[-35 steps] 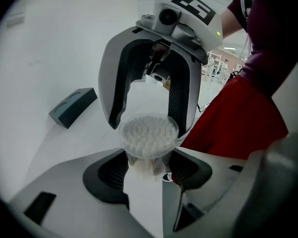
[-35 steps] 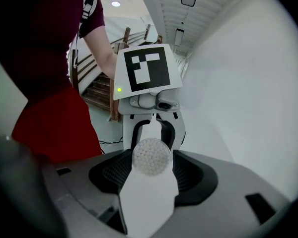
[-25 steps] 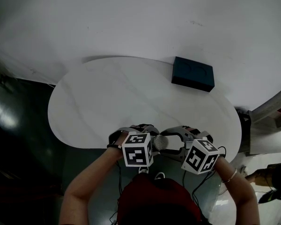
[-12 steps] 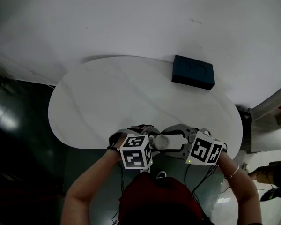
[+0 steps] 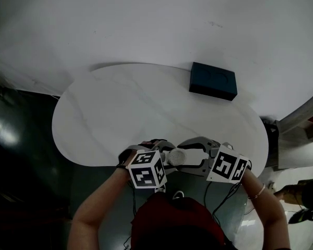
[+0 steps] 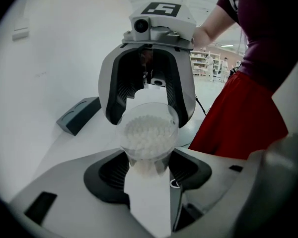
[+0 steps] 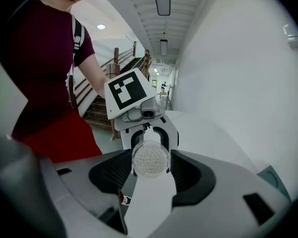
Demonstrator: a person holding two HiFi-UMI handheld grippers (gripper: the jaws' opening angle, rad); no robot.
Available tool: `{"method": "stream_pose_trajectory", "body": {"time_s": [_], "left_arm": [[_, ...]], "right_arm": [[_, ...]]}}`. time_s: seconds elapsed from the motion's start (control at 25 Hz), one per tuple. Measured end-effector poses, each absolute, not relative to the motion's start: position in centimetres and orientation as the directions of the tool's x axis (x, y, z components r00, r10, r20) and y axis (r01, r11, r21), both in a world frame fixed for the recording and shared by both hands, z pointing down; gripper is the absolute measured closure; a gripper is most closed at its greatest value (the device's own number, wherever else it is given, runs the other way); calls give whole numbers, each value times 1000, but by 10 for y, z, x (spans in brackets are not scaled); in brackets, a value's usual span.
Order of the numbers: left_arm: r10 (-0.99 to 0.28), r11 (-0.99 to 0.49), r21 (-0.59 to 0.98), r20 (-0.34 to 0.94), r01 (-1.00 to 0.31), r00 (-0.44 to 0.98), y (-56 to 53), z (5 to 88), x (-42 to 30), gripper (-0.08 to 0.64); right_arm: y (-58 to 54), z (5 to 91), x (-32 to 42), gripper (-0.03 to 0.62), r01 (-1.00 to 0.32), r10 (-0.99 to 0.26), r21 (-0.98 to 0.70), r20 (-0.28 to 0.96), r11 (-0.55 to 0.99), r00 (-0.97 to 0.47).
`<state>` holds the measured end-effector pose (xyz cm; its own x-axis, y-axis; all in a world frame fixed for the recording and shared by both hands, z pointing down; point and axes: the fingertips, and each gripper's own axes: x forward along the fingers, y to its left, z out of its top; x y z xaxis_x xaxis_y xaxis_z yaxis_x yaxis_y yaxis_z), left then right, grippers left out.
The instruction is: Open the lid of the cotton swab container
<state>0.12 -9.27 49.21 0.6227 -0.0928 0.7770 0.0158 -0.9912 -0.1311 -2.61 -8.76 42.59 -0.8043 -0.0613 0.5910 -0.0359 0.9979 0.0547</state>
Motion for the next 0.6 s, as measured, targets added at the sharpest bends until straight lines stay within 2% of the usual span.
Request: {"method": "stream_pose_trajectory", "body": {"time_s": [0.6], "left_arm": [[-121,-993,-94,763,-77,635,-95,499,-7,293]], "right_arm": [[-114,397,-24,345,-202,-162,-54,416,978,-895]]}}
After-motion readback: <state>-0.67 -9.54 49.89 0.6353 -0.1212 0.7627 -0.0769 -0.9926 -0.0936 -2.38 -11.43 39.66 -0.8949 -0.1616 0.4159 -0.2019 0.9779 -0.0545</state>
